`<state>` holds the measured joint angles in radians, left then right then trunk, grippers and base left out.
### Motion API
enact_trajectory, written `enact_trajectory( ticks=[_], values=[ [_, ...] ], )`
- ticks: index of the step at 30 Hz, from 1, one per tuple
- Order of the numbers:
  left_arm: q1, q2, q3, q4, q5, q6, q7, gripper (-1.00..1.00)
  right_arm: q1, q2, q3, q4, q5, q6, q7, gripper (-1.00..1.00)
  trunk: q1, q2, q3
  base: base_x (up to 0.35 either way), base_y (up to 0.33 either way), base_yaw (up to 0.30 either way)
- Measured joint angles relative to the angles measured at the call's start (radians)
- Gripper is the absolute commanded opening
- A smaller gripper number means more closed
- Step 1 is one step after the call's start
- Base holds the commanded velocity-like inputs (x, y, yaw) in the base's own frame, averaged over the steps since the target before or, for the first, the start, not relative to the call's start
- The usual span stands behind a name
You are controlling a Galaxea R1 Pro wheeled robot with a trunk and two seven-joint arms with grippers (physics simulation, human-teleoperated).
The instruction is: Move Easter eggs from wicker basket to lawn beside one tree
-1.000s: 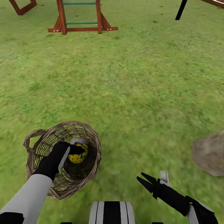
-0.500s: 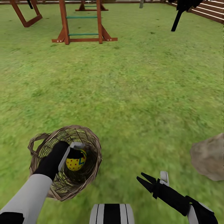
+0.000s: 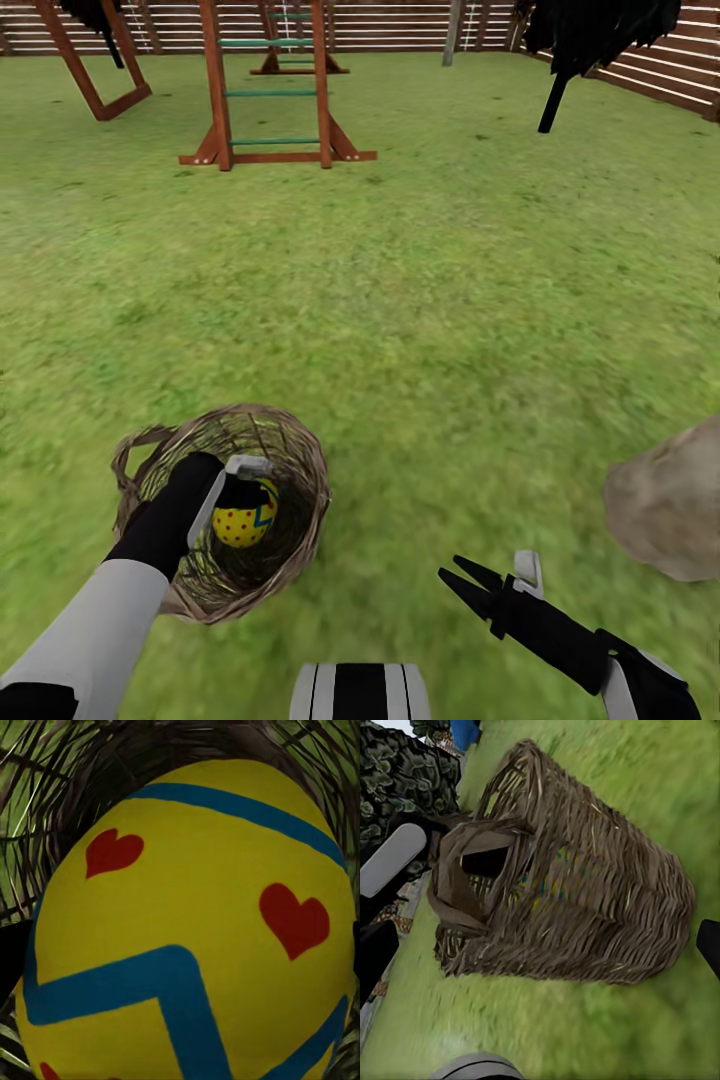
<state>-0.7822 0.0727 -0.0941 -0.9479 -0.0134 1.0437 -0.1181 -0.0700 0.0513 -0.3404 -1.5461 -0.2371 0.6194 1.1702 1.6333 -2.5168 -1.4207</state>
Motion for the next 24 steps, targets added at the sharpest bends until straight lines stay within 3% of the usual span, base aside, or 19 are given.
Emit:
enact_trajectory(
  ticks=[24],
  values=[
    [0.0, -0.003, 0.003, -0.004, -0.002, 0.0, 0.009, -1.0, -0.001, 0.0, 0.0, 0.007, 0.007, -0.001, -0.012, 1.0, -0.011, 0.006, 0.093, -0.066, 0.0, 0.0]
  ],
)
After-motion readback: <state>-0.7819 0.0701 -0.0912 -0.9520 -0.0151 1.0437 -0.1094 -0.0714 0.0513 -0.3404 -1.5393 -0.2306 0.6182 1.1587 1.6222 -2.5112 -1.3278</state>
